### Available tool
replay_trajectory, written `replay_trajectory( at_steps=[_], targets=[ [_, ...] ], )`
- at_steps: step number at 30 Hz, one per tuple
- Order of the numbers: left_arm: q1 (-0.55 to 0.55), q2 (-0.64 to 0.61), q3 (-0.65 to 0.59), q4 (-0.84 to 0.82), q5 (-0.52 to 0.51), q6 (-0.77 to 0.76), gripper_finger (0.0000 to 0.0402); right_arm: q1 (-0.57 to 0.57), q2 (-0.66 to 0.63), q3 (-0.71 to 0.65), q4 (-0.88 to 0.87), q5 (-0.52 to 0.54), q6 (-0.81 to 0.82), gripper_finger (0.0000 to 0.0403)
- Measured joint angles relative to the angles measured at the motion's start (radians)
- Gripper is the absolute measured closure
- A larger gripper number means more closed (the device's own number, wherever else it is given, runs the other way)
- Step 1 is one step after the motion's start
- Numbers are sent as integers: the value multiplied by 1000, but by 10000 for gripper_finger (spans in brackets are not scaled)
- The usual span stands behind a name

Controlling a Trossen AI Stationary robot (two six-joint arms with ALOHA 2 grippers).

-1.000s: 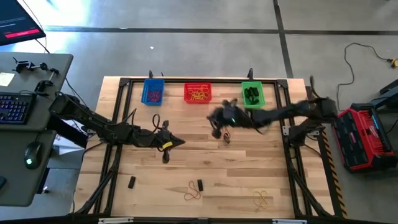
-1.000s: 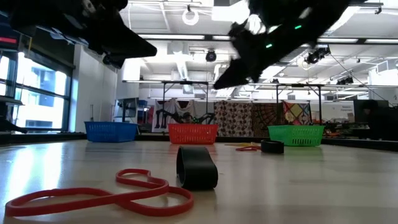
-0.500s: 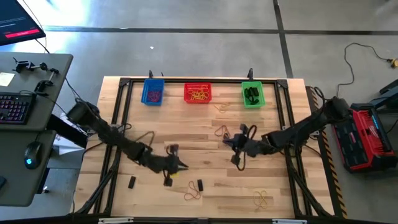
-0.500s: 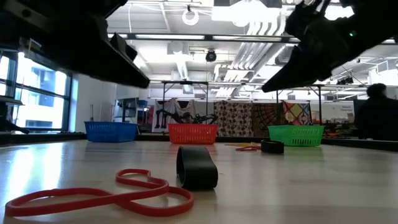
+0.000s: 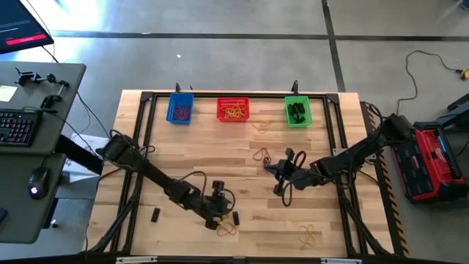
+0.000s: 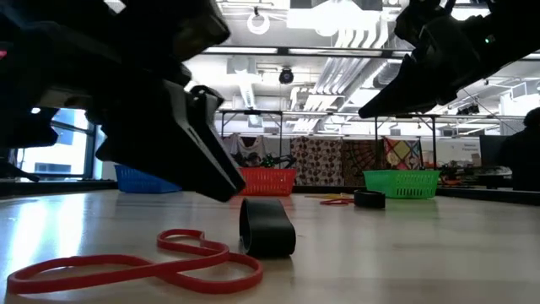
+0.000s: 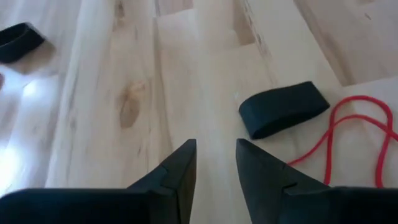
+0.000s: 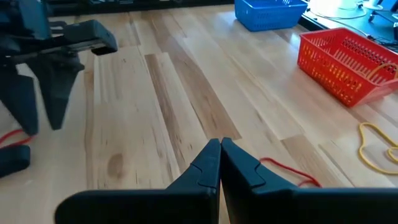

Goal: Sort rubber bands into baskets
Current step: Put the black rubberband into the green bin

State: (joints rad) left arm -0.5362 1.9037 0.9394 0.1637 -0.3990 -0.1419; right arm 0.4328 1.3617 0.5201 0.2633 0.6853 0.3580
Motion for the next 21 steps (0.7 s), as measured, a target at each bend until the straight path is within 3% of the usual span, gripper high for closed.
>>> replay_trajectory(
  at_steps=[14, 21],
  targets=[
    [36, 39, 15, 76, 180, 47, 293, 0, 0, 0, -3, 0, 0, 403],
    [46, 39, 15, 106, 190, 74, 293, 0, 1, 0, -4, -2, 0, 403]
  ],
)
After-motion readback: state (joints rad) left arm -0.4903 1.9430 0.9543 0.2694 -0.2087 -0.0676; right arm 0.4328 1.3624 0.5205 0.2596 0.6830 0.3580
